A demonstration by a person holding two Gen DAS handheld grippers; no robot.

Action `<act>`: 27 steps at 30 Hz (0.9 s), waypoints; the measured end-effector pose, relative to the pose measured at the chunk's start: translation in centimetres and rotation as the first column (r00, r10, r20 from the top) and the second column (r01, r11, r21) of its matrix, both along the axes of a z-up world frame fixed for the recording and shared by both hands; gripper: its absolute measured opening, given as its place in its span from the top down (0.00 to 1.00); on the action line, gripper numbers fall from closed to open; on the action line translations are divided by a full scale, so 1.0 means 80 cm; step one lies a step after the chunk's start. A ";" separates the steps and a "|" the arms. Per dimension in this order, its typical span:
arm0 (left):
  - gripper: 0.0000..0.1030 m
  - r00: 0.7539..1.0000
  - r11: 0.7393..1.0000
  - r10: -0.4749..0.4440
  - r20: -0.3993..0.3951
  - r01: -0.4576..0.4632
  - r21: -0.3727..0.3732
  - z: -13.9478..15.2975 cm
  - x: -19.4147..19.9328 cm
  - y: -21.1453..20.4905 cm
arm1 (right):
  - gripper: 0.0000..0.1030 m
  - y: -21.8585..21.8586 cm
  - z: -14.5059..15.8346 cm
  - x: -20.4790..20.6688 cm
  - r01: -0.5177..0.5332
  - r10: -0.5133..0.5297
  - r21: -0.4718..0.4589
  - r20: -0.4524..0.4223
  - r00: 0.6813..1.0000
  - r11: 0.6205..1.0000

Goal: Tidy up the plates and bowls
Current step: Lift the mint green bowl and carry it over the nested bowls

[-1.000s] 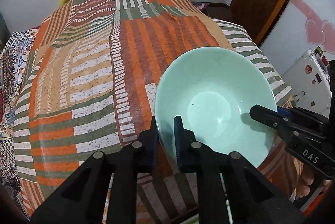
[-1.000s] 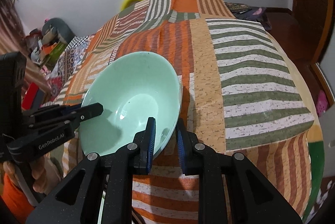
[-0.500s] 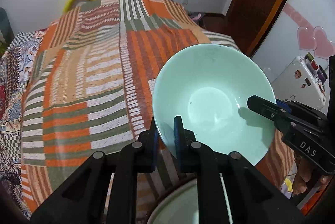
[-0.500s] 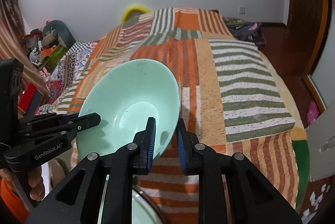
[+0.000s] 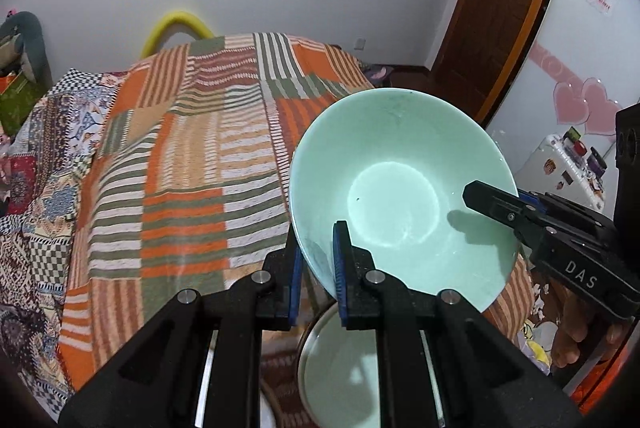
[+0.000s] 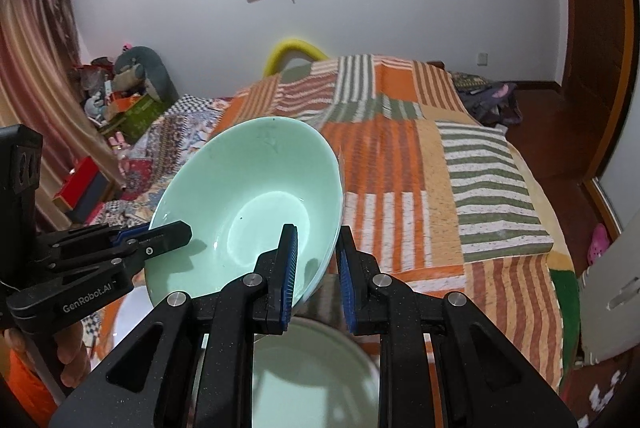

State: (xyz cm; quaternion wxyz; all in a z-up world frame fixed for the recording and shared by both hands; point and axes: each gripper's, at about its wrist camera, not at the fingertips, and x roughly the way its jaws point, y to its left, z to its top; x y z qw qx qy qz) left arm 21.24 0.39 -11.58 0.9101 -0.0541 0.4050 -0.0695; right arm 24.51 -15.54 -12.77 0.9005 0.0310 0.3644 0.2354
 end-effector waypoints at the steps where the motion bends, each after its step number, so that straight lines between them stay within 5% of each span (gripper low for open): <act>1: 0.87 1.000 1.000 0.003 0.005 -0.003 -0.002 0.003 -0.006 0.003 | 0.83 0.005 0.004 -0.006 -0.007 0.007 0.005 0.006 1.000 1.000; 15: 0.87 0.995 0.997 0.078 0.062 -0.076 -0.028 0.029 -0.104 0.067 | 0.83 0.056 0.013 -0.062 -0.088 0.087 0.024 0.037 0.995 0.996; 27: 0.87 0.988 0.988 0.153 0.034 -0.152 -0.032 0.007 -0.164 0.124 | 0.83 0.112 -0.011 -0.097 -0.155 0.155 0.030 -0.008 0.988 0.988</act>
